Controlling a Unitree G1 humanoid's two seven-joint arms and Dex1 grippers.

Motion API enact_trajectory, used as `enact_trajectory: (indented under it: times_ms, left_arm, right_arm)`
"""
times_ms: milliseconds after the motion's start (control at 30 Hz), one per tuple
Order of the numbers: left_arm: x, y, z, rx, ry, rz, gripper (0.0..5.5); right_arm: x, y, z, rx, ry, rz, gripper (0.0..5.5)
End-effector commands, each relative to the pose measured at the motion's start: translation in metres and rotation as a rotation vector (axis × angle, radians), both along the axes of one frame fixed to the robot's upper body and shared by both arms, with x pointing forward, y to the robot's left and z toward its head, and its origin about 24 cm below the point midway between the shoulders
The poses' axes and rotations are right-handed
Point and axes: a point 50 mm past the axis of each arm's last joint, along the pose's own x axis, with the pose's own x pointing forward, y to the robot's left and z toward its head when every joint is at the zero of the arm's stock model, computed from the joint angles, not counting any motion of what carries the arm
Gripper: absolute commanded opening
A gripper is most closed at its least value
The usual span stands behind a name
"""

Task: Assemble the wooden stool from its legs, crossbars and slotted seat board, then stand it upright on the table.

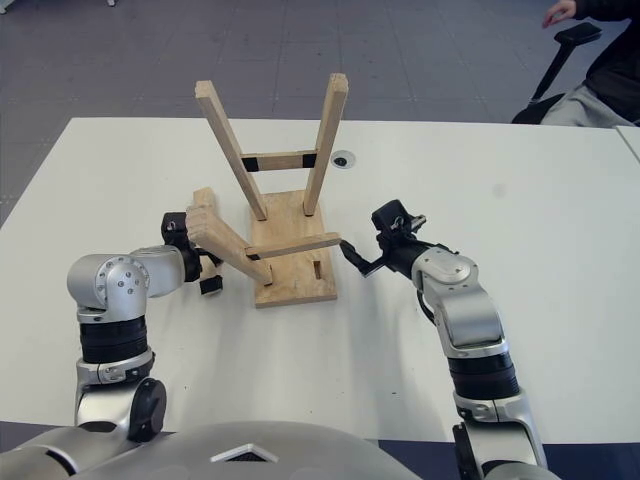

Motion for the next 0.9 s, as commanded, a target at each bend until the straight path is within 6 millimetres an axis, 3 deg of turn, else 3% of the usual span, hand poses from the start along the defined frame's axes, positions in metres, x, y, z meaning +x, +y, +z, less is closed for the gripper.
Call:
enact_trajectory:
  times_ms: [33,233,400,500,567,600,667,733,800,900]
  left_arm:
    - [-0.033,0.008,-0.040,-0.030,0.260,0.074,4.11]
    - [-0.049,0.023,-0.058,-0.049,0.346,0.170,3.22]
    - [-0.051,0.029,-0.062,-0.111,0.333,0.182,2.32]
    - [-0.042,0.047,-0.060,-0.159,0.226,0.249,2.06]
    - [-0.006,0.076,-0.013,-0.238,-0.188,0.320,2.06]
    - [0.011,0.090,0.023,-0.274,-0.424,0.317,2.06]
    - [0.035,0.103,0.119,-0.401,-0.917,0.181,2.06]
    - [0.038,0.094,0.184,-0.507,-1.188,-0.051,2.06]
    - [0.032,0.067,0.231,-0.609,-1.320,-0.366,2.06]
    - [0.021,0.029,0.262,-0.767,-1.343,-0.761,2.06]
  right_arm:
    - [0.010,-0.019,0.019,-0.025,-0.064,-0.061,5.50]
    - [0.029,-0.045,0.069,-0.064,-0.232,-0.153,5.50]
    - [0.039,-0.046,0.118,-0.051,-0.396,-0.177,5.50]
    - [0.045,-0.042,0.148,0.038,-0.506,-0.190,5.50]
    - [0.050,-0.039,0.170,0.241,-0.542,-0.173,5.50]
    - [0.052,-0.037,0.178,0.348,-0.532,-0.138,5.50]
    - [0.052,-0.025,0.199,0.625,-0.450,0.044,5.50]
    - [0.047,-0.009,0.214,0.814,-0.337,0.271,5.50]
    - [0.046,0.006,0.229,0.974,-0.226,0.453,5.50]
    - [0.043,0.023,0.247,1.067,-0.108,0.656,5.50]
